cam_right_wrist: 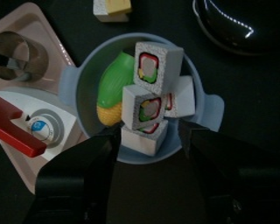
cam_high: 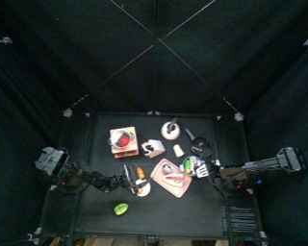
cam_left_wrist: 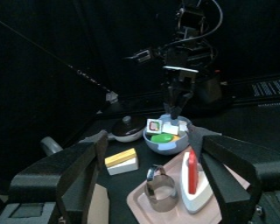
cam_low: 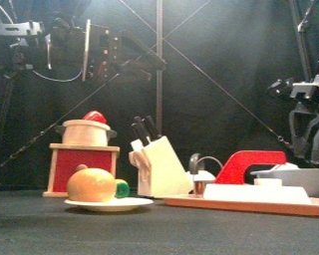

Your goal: Grab bowl

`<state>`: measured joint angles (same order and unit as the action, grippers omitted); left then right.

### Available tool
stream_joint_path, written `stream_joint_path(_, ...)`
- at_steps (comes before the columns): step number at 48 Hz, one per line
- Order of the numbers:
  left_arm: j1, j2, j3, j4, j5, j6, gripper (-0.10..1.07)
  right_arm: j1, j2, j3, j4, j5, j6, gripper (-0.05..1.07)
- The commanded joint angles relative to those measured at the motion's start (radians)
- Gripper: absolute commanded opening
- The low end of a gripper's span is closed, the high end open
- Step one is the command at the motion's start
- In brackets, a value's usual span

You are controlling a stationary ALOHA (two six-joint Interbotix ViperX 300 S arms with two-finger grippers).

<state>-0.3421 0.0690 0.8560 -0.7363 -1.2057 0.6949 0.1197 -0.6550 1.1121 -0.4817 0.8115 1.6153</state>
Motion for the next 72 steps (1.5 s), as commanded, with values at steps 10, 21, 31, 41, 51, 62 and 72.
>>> stream_joint_path(10, 0.008, -0.044, 0.009, -0.012, -0.011, 0.002, 1.04, 0.003, -0.006, -0.058, 0.121, 0.149, 0.026, 0.88)
stream_joint_path(21, 0.006, -0.031, 0.031, -0.067, -0.011, 0.000, 1.04, 0.005, -0.003, -0.017, 0.100, 0.164, 0.190, 0.88)
stream_joint_path(31, 0.002, 0.017, 0.025, -0.107, -0.011, 0.000, 1.04, 0.002, 0.002, 0.028, 0.057, 0.107, 0.276, 0.87)
stream_joint_path(41, 0.005, 0.020, 0.020, -0.109, -0.011, -0.002, 1.04, -0.021, 0.017, 0.067, 0.048, 0.008, 0.287, 0.87)
stream_joint_path(51, 0.003, 0.021, 0.020, -0.110, -0.011, -0.002, 1.04, -0.057, 0.060, 0.097, 0.044, -0.064, 0.285, 0.86)
stream_joint_path(62, 0.003, 0.021, 0.018, -0.115, -0.011, -0.002, 1.04, -0.058, 0.104, 0.095, 0.038, -0.094, 0.287, 0.74)
stream_joint_path(72, 0.003, 0.023, 0.020, -0.115, -0.011, -0.002, 1.04, -0.058, 0.110, 0.087, 0.035, -0.095, 0.285, 0.57)
